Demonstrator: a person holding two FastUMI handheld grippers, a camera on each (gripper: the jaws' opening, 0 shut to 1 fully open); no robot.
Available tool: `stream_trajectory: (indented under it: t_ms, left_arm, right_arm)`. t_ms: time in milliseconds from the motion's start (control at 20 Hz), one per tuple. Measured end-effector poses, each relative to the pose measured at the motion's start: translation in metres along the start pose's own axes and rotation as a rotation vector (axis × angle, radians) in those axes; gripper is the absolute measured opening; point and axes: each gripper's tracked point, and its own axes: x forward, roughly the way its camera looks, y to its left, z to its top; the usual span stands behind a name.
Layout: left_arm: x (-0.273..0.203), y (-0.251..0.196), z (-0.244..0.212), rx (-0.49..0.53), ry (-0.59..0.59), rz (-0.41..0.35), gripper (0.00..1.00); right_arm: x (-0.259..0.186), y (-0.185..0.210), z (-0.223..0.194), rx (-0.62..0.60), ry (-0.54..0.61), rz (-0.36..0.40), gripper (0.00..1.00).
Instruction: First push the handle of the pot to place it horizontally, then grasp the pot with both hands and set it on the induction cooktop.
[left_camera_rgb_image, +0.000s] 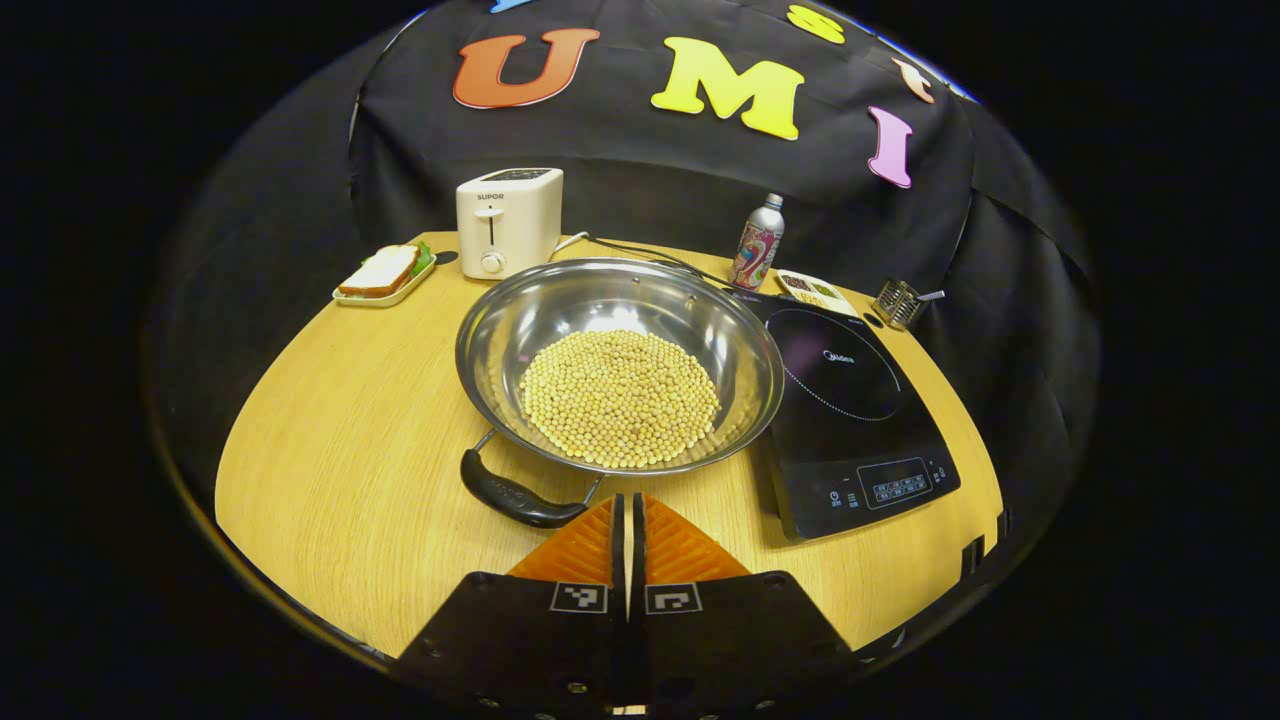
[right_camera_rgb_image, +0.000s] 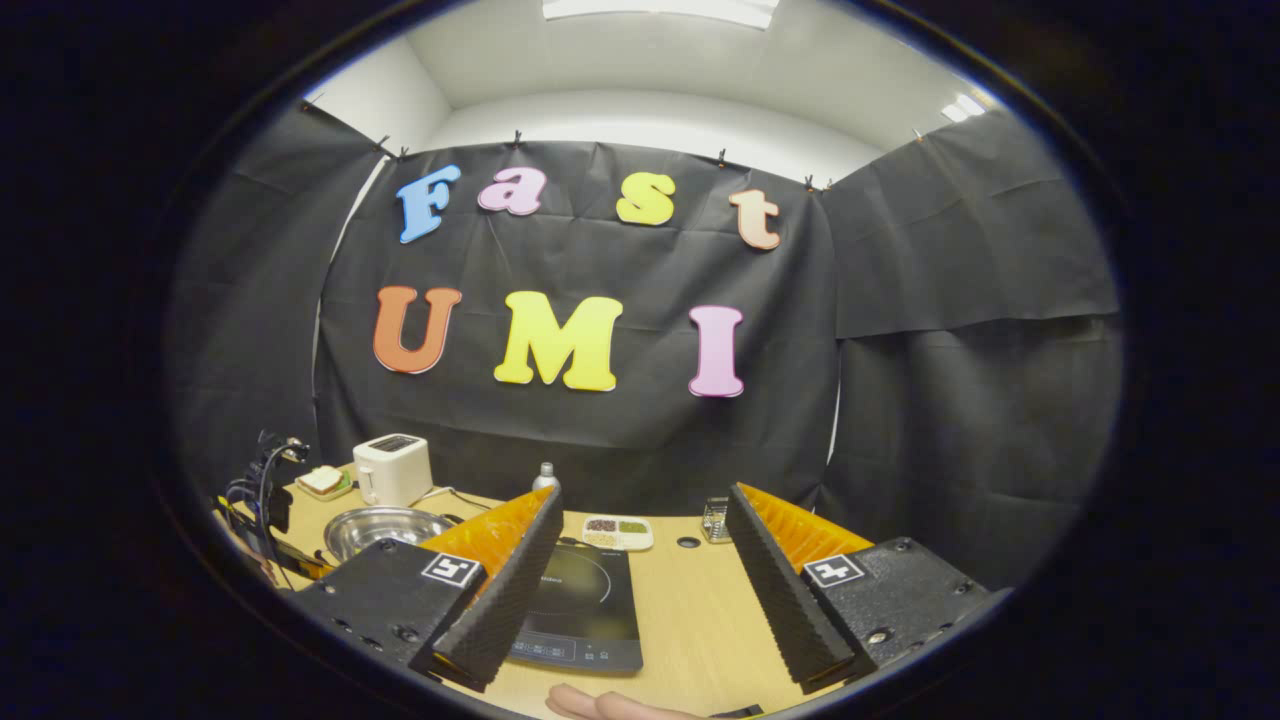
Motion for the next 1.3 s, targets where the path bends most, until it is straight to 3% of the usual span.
stream_trajectory:
  t_ms: [250, 300, 400, 700, 750, 800, 850, 900, 950, 1000, 1150, 1200, 1250, 1300]
  left_arm:
    - [0.015, 0.009, -0.008, 0.007, 0.046, 0.027, 0.00]
    - [0.018, 0.007, -0.010, 0.000, 0.054, 0.017, 0.10]
    - [0.017, 0.011, -0.011, -0.004, 0.057, 0.018, 0.00]
    - [0.017, 0.031, -0.010, -0.027, 0.066, 0.043, 0.00]
    - [0.017, 0.038, -0.010, -0.033, 0.072, 0.056, 0.10]
    - [0.019, 0.045, -0.010, -0.034, 0.078, 0.072, 0.00]
    - [0.020, 0.052, -0.010, -0.031, 0.083, 0.090, 0.00]
    - [0.022, 0.058, -0.009, -0.032, 0.085, 0.100, 0.11]
    - [0.023, 0.063, -0.008, -0.036, 0.089, 0.106, 0.10]
    - [0.023, 0.067, -0.008, -0.040, 0.094, 0.107, 0.00]
    - [0.024, 0.080, -0.004, -0.050, 0.100, 0.118, 0.00]
    - [0.026, 0.084, -0.002, -0.048, 0.101, 0.125, 0.10]
    - [0.028, 0.087, 0.000, -0.051, 0.102, 0.130, 0.10]
    - [0.030, 0.090, 0.002, -0.057, 0.103, 0.132, 0.00]
  right_arm:
    - [0.009, 0.001, -0.012, -0.002, 0.021, 0.008, 1.00]
    - [0.012, 0.000, -0.014, 0.002, 0.026, 0.007, 1.00]
    - [0.019, 0.000, -0.019, 0.006, 0.040, 0.008, 1.00]
    - [0.035, 0.003, -0.031, 0.025, 0.078, 0.023, 1.00]
    - [0.037, 0.003, -0.032, 0.031, 0.085, 0.026, 1.00]
    - [0.040, 0.003, -0.034, 0.037, 0.091, 0.027, 1.00]
    - [0.044, 0.003, -0.034, 0.044, 0.095, 0.025, 1.00]
    - [0.048, 0.003, -0.035, 0.044, 0.098, 0.023, 1.00]
    - [0.053, 0.003, -0.034, 0.042, 0.098, 0.025, 1.00]
    - [0.058, 0.003, -0.035, 0.042, 0.102, 0.025, 1.00]
    - [0.070, 0.003, -0.036, 0.057, 0.119, 0.026, 1.00]
    - [0.072, 0.002, -0.035, 0.058, 0.121, 0.027, 1.00]
    - [0.075, 0.001, -0.035, 0.055, 0.121, 0.025, 1.00]
    - [0.077, 0.000, -0.035, 0.051, 0.118, 0.020, 1.00]
